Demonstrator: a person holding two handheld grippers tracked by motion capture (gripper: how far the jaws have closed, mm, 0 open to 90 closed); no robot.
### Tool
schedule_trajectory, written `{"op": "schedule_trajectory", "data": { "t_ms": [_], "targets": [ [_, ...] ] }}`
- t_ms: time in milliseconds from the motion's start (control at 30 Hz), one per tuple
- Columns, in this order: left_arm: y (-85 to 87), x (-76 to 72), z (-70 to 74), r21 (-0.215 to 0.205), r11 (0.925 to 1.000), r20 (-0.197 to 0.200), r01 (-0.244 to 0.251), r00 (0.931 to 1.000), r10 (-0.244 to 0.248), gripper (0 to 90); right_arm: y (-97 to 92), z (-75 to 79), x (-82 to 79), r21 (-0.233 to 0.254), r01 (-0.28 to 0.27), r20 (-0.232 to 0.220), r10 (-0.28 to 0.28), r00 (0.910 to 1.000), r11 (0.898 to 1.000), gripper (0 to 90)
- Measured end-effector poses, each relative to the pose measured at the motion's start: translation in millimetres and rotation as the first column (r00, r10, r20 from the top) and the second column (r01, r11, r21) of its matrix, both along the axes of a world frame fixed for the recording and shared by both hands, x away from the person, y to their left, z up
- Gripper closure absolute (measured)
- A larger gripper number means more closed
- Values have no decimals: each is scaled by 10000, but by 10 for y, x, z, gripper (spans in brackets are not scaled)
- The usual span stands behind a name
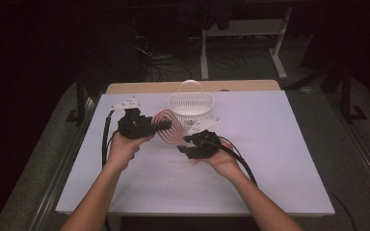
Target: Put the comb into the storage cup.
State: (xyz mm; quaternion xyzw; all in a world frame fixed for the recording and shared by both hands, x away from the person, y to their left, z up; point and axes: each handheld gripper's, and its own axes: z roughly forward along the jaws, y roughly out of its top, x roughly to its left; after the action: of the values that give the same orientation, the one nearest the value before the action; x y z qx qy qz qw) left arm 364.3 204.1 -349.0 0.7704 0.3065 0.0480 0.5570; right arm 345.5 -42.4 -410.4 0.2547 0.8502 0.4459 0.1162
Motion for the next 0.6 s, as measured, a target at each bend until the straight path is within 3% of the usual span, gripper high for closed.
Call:
{"op": "schedule_trajectory", "data": {
  "t_ms": [600],
  "targets": [
    [113, -7, 68, 47, 9995, 418, -302, 9987, 300, 654, -176, 101, 32, 559, 76, -249, -62, 9997, 9984, 329]
  ]
}}
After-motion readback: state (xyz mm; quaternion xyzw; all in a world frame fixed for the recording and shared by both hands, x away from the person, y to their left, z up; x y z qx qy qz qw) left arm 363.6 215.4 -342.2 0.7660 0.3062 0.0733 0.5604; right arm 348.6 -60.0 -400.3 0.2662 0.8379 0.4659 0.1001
